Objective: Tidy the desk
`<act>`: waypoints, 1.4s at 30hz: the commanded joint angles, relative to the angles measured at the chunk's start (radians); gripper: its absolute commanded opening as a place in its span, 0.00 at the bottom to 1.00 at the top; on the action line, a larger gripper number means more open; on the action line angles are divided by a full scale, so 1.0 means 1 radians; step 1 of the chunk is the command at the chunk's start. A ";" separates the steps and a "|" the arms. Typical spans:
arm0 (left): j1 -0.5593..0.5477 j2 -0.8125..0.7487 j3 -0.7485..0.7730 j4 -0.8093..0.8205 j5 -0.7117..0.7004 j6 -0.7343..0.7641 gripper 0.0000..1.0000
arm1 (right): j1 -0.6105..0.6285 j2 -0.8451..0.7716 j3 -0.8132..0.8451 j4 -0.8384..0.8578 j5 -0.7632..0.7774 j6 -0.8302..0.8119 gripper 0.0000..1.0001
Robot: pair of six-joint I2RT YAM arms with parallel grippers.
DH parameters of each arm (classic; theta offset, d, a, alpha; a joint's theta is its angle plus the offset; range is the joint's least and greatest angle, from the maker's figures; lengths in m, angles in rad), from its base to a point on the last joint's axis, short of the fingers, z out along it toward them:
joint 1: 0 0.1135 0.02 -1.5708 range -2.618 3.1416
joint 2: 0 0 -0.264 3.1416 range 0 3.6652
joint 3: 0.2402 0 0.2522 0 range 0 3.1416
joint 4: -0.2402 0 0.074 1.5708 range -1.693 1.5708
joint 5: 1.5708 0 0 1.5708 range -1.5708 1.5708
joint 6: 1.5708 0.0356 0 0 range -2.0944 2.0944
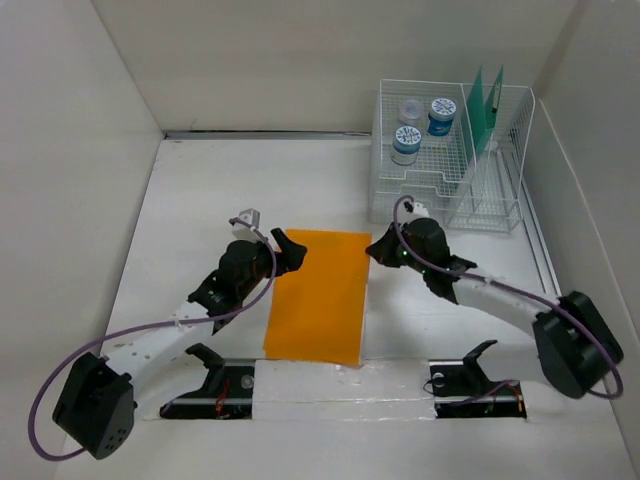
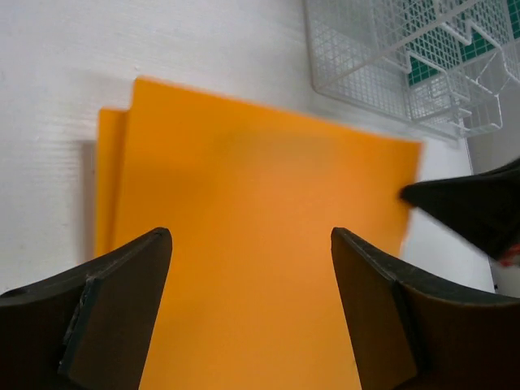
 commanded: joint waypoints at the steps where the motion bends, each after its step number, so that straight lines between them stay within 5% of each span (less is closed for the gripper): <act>1: 0.087 -0.026 -0.061 0.075 0.262 -0.011 0.79 | -0.002 -0.140 0.112 -0.146 0.129 -0.120 0.00; 8: 0.096 0.005 -0.177 0.328 0.443 -0.050 0.90 | -0.022 -0.314 0.149 -0.191 0.072 -0.200 0.00; 14: 0.096 -0.004 -0.206 0.408 0.397 -0.011 0.94 | -0.044 -0.403 0.188 -0.237 0.074 -0.273 0.00; 27: 0.096 0.240 -0.229 0.765 0.411 0.019 0.99 | -0.208 -0.428 0.195 -0.201 -0.321 -0.206 0.00; 35: 0.096 0.492 -0.247 1.217 0.501 -0.053 0.99 | -0.300 -0.399 0.130 -0.073 -0.524 -0.090 0.00; 39: 0.096 0.674 -0.252 1.549 0.589 -0.192 0.76 | -0.325 -0.400 0.109 -0.067 -0.537 -0.086 0.00; 40: 0.096 0.697 -0.250 1.631 0.595 -0.211 0.53 | -0.334 -0.400 0.103 -0.069 -0.541 -0.086 0.00; 42: 0.096 0.746 -0.252 1.696 0.591 -0.234 0.38 | -0.343 -0.396 0.090 -0.069 -0.547 -0.085 0.00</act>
